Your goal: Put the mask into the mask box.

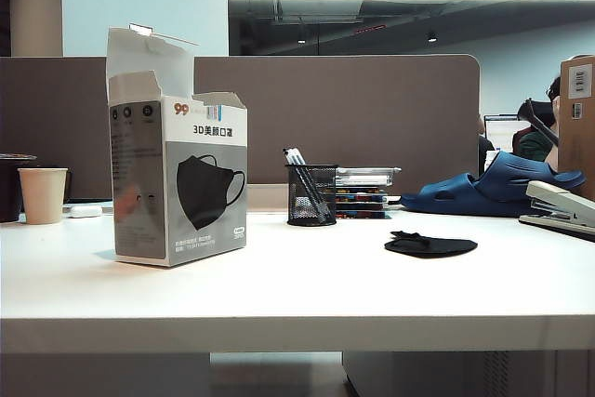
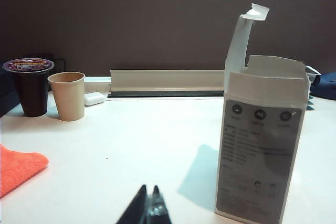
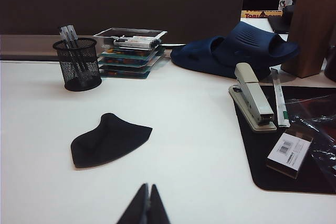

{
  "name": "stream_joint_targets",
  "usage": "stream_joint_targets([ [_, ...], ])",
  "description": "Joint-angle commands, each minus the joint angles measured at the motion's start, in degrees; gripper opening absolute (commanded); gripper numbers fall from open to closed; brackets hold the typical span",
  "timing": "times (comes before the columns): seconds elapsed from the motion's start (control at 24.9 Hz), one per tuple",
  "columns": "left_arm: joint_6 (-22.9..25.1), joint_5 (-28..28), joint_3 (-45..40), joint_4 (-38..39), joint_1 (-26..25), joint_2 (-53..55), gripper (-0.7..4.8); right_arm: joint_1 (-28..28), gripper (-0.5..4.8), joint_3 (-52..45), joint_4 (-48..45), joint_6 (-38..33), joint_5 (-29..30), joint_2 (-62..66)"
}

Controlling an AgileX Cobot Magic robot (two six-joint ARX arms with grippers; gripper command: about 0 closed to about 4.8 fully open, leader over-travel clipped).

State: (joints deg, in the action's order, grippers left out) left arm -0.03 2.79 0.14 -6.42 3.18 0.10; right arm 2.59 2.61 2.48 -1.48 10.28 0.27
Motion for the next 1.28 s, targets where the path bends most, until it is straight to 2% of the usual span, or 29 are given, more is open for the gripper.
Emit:
stream_joint_targets([
  [0.04, 0.02, -0.02, 0.28, -0.42, 0.04, 0.02, -0.05, -0.04, -0.09, 0.31, -0.66, -0.07, -0.04, -0.35],
  [0.56, -0.02, 1.57, 0.52, -0.5, 0.07, 0.02, -0.05, -0.07, -0.09, 0.59, -1.64, -0.11, 1.9, -0.35],
  [0.84, -0.11, 8.44, 2.49, -0.02, 0.35, 0.02, -0.05, -0.07, -0.09, 4.94, 1.95, -1.53, 1.81, -0.26],
  [0.92, -1.51, 10.6, 3.48, 0.55, 0.37, 0.04, -0.05, -0.07, -0.09, 6.84, 4.39, -1.53, 1.6, -0.22],
  [1.08, -3.63, 18.05, 6.16, 3.39, 0.37, 0.04, -0.05, -0.04, -0.09, 12.02, 10.03, -1.55, 1.51, -0.04],
  [1.28, -2.93, 19.52, 11.08, 9.49, 0.37, 0.28, -0.05, -0.07, -0.09, 20.22, 17.4, -1.53, 1.22, 4.48],
])
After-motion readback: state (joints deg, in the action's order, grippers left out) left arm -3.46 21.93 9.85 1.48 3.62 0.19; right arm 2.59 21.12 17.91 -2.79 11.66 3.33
